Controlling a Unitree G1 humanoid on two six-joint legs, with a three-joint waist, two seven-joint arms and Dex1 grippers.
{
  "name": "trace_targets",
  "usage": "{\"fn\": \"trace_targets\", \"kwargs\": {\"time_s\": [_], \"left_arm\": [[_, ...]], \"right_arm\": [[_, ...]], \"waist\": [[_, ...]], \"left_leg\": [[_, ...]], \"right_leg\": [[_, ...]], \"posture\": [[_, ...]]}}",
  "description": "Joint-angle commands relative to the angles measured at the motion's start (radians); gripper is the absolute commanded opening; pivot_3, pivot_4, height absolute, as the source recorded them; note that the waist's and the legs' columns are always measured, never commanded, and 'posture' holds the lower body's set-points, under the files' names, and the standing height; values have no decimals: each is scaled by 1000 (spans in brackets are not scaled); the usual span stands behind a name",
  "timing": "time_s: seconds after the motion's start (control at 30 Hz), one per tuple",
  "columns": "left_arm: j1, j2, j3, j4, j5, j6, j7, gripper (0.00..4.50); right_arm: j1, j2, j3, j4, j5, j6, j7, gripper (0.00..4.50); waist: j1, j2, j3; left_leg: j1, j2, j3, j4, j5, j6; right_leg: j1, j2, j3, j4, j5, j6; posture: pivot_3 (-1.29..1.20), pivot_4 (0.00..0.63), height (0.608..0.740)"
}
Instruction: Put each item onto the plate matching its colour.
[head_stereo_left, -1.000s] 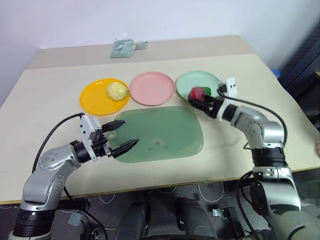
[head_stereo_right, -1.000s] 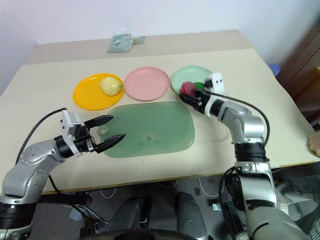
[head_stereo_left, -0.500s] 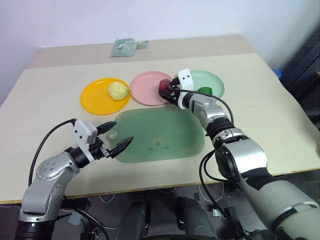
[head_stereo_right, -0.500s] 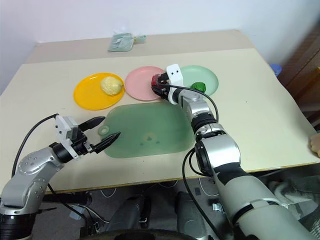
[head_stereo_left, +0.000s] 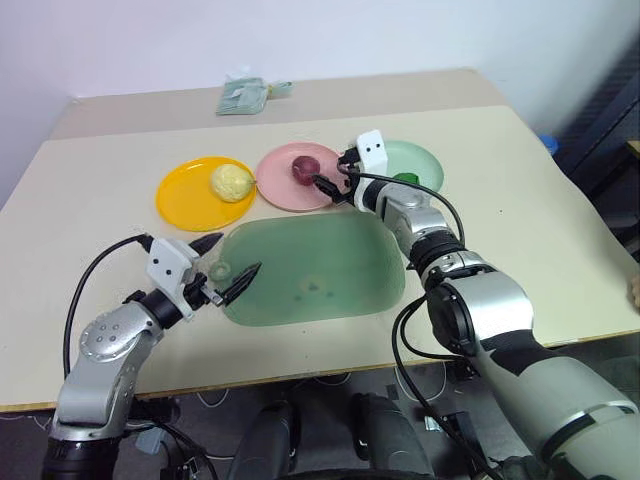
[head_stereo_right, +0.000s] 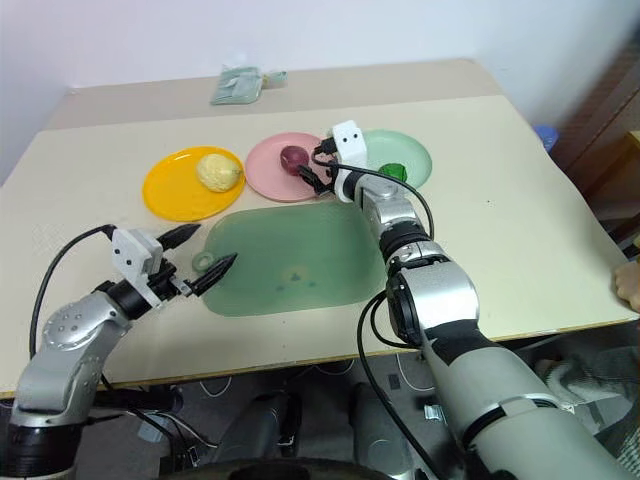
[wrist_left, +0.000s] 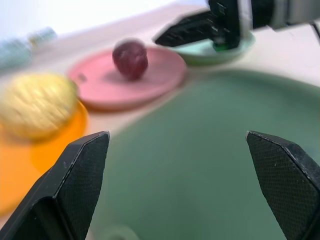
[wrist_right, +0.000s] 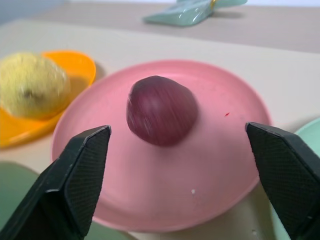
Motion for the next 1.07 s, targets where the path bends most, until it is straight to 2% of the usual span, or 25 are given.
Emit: {"fn": "trace_targets", "kwargs": {"time_s": [0.03, 0.1, 0.23, 0.33, 0.43, 0.53, 0.67, 0.9, 1.07], "left_arm": [[-23, -8, -17, 27, 44, -83, 1, 4500], [-31, -2, -28, 45, 63, -75, 7, 4500], [-45, 7, -39, 83, 109, -101, 16, 4500], [-56, -8, -32, 104, 101, -130, 12, 4500], [-59, 15, -38, 118, 103, -140, -23, 4500], [-57, 34, -40, 122, 90, -92, -41, 4500], [-58, 49, -45, 114, 37, -17, -84, 4500], [-68, 67, -40, 99, -38, 29, -163, 4500], [-69, 79, -41, 92, -36, 32, -166, 4500]], "right_arm": [[21, -32, -40, -194, 64, -8, 94, 4452], [132, -56, -28, -420, 106, 59, 165, 4452], [458, -164, 32, -990, 177, 275, 252, 4452], [663, -269, 12, -1284, 261, 429, 284, 4452], [844, -382, -70, -1464, 335, 546, 291, 4452], [981, -472, -137, -1526, 359, 579, 300, 4452], [1134, -557, -169, -1512, 339, 523, 358, 4452], [1162, -561, -166, -1448, 318, 435, 358, 4452], [1159, -549, -146, -1442, 314, 406, 344, 4452]], "waist": [[-2, 0, 0], [0, 0, 0], [22, 0, -1], [24, 0, 0], [23, 0, 0], [24, 0, 0], [24, -1, 0], [26, -1, 0], [29, -1, 0]], "left_leg": [[0, 0, 0, 0, 0, 0], [0, 0, 0, -1, 0, 0], [0, 0, -2, 0, -1, 2], [-1, 0, -1, 1, -1, 2], [0, 0, -1, 2, -1, 2], [1, 1, -1, 2, -1, 2], [1, 1, -1, 3, -1, 2], [2, 1, 1, 4, -1, 2], [1, 1, 1, 5, -1, 3]], "right_leg": [[0, 0, 0, 0, 0, 0], [0, 0, 0, -1, 0, 0], [1, 0, -1, -2, 0, 1], [1, -1, -1, -3, 0, 1], [2, -1, -1, -2, 0, 0], [4, -1, -1, -3, -2, -2], [5, 0, -1, -4, -2, -2], [5, 0, -1, -4, -2, -1], [6, 0, -1, -4, -2, -1]], "posture": [[0, 150, 740], [0, 150, 740], [0, 150, 740], [0, 150, 740], [0, 150, 740], [0, 150, 740], [0, 150, 740], [0, 150, 740], [0, 150, 740]]}}
